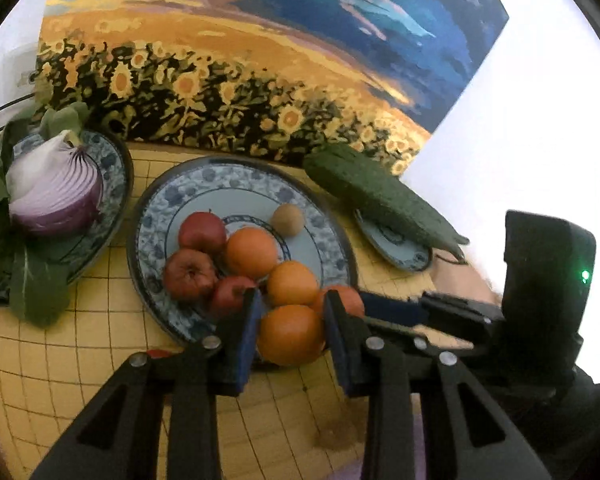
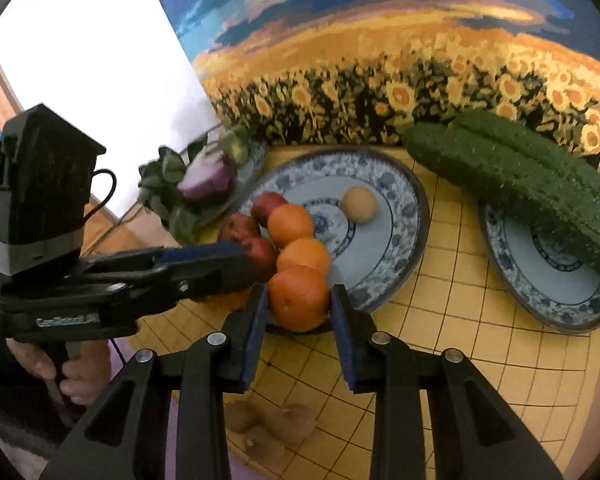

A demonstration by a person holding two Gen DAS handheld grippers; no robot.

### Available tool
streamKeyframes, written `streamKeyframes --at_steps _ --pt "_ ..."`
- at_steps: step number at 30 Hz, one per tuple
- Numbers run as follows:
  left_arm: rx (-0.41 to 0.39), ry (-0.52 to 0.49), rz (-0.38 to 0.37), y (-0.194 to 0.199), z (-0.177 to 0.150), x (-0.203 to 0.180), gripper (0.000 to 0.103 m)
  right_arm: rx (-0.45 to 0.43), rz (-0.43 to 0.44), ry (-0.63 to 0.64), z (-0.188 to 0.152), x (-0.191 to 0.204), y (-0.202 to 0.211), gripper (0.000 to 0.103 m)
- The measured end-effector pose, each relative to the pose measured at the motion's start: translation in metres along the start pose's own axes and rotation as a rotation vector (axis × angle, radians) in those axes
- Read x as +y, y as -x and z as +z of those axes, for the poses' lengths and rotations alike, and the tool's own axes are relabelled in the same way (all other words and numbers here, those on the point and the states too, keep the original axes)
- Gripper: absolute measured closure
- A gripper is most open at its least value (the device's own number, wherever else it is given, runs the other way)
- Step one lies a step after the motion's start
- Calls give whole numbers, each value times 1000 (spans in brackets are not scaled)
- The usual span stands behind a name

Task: Organize fruits
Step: 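Set both oranges on the plate, open both tools and withdraw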

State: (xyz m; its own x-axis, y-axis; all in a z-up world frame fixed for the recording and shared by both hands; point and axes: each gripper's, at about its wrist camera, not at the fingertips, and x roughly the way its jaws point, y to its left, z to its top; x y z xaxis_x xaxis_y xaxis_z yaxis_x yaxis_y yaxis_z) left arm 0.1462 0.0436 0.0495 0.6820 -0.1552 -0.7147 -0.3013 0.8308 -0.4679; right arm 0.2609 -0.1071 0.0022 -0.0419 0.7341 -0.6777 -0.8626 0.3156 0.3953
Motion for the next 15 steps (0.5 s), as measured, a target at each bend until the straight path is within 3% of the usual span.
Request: streamKeyframes --at_steps 3,8,10,13,15 --pt "-54 -13 -33 6 0 -3 65 7 30 -19 0 -4 -3 70" --pt "-93 -43 -3 30 -8 0 64 14 28 -5 1 -3 -5 69" --pt "-19 -68 46 23 -14 2 90 13 24 -7 1 -2 -4 69" --pt "73 -57 60 6 -23 7 94 4 23 -20 2 -4 -1 59" --pt "62 -86 56 4 -23 1 94 -10 57 -44 2 -8 4 54"
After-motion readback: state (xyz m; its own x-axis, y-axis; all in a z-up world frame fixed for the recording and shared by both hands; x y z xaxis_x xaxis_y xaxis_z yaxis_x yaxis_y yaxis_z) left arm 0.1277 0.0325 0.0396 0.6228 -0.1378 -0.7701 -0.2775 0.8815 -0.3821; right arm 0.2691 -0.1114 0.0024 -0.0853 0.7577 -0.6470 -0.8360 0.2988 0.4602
